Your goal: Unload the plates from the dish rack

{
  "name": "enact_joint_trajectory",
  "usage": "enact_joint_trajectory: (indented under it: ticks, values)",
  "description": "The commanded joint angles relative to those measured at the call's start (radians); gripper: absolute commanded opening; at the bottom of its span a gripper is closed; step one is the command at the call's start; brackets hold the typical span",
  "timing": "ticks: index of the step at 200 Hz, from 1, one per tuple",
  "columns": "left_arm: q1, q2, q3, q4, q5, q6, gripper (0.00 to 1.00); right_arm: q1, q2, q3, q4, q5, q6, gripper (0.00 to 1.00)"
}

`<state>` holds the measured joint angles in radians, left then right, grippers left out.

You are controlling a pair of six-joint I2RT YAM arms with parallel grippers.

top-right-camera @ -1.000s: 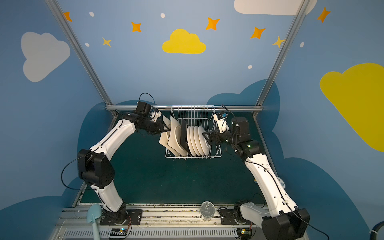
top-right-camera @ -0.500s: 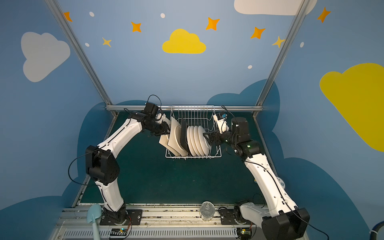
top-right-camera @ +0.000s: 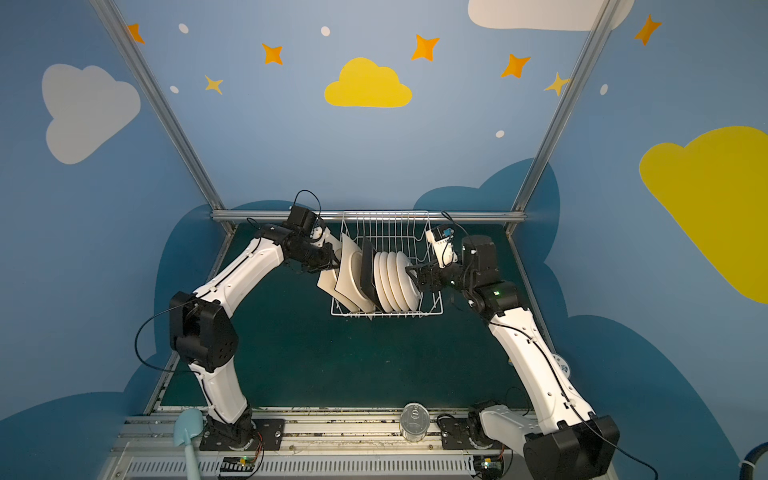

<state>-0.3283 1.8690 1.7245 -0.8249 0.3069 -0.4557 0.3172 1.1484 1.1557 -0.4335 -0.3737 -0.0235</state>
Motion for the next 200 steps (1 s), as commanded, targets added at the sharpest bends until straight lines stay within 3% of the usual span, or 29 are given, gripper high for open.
enact_joint_trajectory:
  ticks: [1, 43, 200]
  values:
    - [-0.004, -0.038, -0.03, 0.008, 0.003, -0.023, 0.19, 0.003, -0.029, -0.011, 0.018, 0.013, -0.002, 0.92]
    - [-0.003, -0.056, -0.042, 0.026, 0.027, -0.042, 0.03, 0.004, -0.035, -0.013, 0.022, 0.015, 0.004, 0.92]
    - [0.049, -0.253, -0.016, 0.01, 0.071, -0.036, 0.03, 0.006, -0.047, 0.006, 0.007, 0.021, 0.011, 0.92]
